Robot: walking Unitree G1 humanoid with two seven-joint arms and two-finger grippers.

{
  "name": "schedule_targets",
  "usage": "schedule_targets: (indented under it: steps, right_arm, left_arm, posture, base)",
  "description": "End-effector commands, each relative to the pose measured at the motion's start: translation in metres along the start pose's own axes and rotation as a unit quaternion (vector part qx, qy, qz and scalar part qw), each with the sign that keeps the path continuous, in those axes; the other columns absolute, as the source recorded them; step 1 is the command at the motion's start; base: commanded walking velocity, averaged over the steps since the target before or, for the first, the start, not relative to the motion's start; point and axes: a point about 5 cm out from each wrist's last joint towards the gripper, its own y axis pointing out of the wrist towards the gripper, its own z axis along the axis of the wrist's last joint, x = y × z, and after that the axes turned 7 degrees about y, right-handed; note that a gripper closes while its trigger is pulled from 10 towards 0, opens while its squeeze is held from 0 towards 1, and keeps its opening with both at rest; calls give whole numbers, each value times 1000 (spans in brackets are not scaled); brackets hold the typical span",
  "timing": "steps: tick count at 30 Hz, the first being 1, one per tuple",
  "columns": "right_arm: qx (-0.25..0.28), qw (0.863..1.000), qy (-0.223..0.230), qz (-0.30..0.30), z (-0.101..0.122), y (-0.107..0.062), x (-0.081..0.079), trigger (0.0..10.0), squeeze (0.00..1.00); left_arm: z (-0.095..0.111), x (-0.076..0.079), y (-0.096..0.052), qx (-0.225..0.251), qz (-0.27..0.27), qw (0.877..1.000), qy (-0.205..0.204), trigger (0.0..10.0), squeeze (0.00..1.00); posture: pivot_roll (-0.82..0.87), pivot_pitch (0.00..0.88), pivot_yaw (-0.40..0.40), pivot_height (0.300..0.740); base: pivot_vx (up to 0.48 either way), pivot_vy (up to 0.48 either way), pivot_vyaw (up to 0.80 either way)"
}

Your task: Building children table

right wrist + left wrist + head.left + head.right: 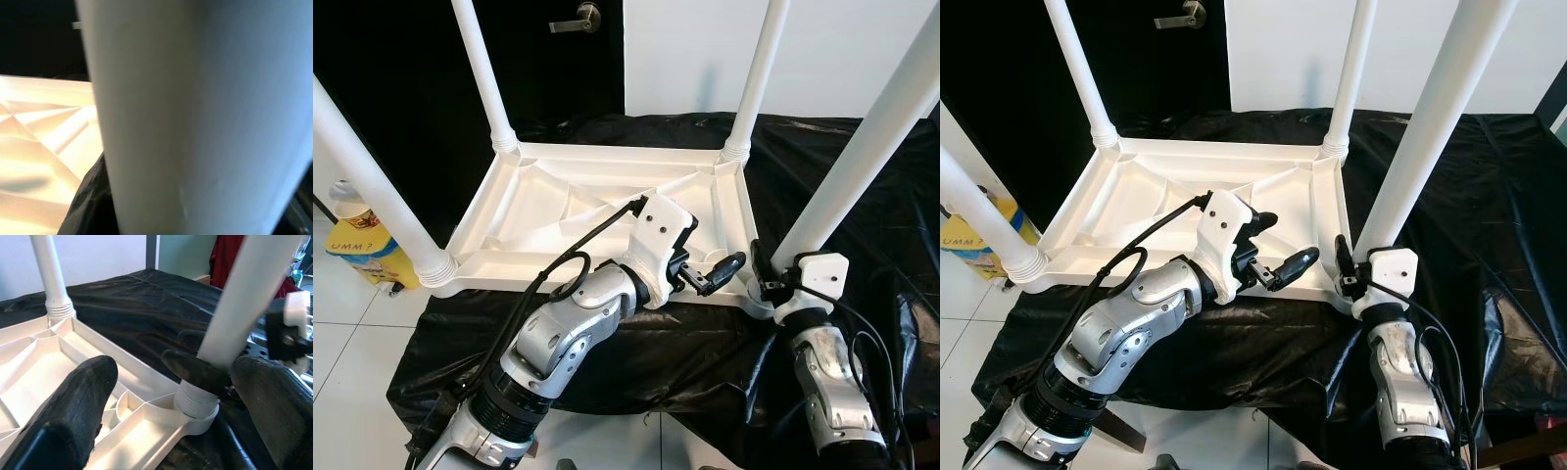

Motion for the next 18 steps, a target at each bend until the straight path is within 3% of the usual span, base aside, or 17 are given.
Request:
schedule_targets:
  steps: [1, 18]
  right_arm:
    - [-98, 995, 23, -14, -32, -12, 2, 10000, 0]
    - [-129, 987, 77, -55, -41, -14, 10, 10000, 0]
  left_arm:
    - [5, 10, 1, 9, -74, 997, 8, 10000, 0]
    - [8, 11, 2, 12, -77, 997, 9, 10000, 0]
  posture:
    - [-37, 45, 28, 740]
    - [-37, 42, 30, 740]
  base:
    - [0, 0, 0]
    - [0, 0, 0]
